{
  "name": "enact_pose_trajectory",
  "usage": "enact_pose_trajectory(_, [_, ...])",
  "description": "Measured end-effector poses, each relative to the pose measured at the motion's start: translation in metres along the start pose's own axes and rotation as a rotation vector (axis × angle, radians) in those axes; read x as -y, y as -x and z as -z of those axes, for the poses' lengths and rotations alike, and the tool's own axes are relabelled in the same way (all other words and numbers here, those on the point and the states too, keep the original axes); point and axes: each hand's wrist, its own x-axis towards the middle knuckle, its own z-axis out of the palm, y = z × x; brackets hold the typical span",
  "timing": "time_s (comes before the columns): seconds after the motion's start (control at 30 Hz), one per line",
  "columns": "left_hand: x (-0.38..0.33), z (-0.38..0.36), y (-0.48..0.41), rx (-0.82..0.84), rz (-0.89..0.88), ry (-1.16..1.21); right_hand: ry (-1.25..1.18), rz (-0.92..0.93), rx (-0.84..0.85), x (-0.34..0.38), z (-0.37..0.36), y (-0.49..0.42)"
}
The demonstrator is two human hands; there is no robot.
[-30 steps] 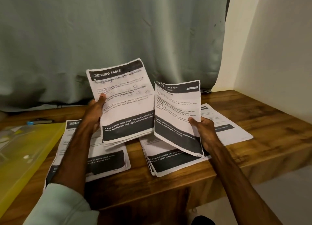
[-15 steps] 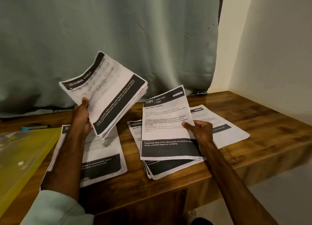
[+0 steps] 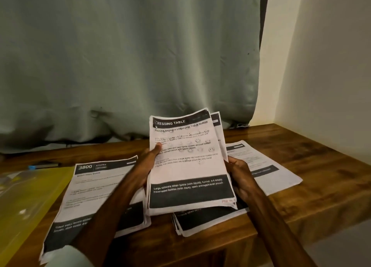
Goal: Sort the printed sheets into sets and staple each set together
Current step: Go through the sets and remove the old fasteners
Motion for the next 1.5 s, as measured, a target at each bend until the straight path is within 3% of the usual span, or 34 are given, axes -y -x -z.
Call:
enact_pose_trajectory(0.3, [0.002, -0.011, 0.001, -0.026, -0.038, -0.075, -0.084, -0.052, 0.091, 0.004, -0.007, 0.002])
enact_pose_trajectory(0.47, [-0.002, -0.021, 0.01, -0.009, -0.168, -0.171, -0.084, -0.041, 0.16, 0.003, -0.011, 0.007])
enact_pose_trajectory(0.7, [0.0, -0.022, 0.018, -0.071, -0.407, -0.238, -0.015, -0.04, -0.001, 0.012, -0.014, -0.002])
enact_pose_trajectory(0.8, [-0.006, -0.031, 0.027, -0.128, -0.591, -0.259, 0.213, 0.116, 0.065, 0.02, -0.021, 0.001])
enact_pose_trajectory(0.87, [-0.016, -0.037, 0.033, -0.18, -0.746, -0.24, 0.367, 0.249, 0.022, 0.03, -0.025, 0.002])
enact_pose_trajectory(0.97, [-0.034, -0.045, 0.041, -0.206, -0.858, -0.122, 0.433, 0.374, -0.009, 0.055, -0.032, 0.005])
enact_pose_trajectory(1.2, [-0.074, -0.074, 0.061, -0.265, -0.914, -0.143, 0.321, 0.54, -0.096, 0.078, -0.039, 0.007])
enact_pose_trajectory(1.5, [-0.037, -0.076, 0.068, -0.186, -0.724, -0.144, 0.252, 0.444, -0.129, 0.049, -0.026, 0.009])
